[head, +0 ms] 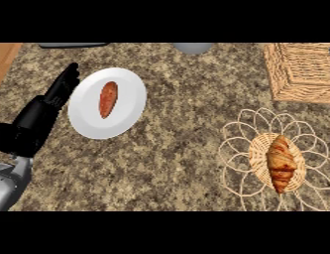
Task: Pick the croissant from the placemat and place it in the basket
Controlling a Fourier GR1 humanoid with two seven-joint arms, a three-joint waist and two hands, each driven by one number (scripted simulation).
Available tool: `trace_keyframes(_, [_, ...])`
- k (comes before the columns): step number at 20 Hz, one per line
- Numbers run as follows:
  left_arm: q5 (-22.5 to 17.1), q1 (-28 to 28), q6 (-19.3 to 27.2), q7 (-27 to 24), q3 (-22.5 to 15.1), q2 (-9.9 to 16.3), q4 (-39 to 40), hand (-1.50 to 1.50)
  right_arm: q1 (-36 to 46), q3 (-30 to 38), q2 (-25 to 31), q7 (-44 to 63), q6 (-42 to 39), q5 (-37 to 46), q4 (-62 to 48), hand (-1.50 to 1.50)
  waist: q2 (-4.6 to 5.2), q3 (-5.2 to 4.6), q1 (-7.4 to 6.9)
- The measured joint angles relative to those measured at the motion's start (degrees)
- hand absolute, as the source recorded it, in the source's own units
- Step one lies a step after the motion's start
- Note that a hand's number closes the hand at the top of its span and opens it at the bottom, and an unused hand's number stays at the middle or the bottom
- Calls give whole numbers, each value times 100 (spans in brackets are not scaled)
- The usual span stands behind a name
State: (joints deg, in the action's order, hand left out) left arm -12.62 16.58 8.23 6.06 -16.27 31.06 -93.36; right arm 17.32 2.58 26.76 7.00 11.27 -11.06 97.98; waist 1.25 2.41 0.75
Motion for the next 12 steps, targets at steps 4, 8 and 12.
trace_keyframes(4, [-64, -78, 106, 167, 193, -48, 296, 0, 208, 137, 219, -285, -746, -392, -576, 150, -38, -146, -129])
trace_keyframes(8, [-278, -230, 242, 292, 444, -156, 663, 0, 347, -375, 773, -646, -1939, -215, -822, -150, 19, -217, -354])
trace_keyframes(12, [-468, -356, 263, 408, 579, -246, 919, 0, 124, -1492, 943, -1358, -2383, 990, -682, -150, -2, -234, -387])
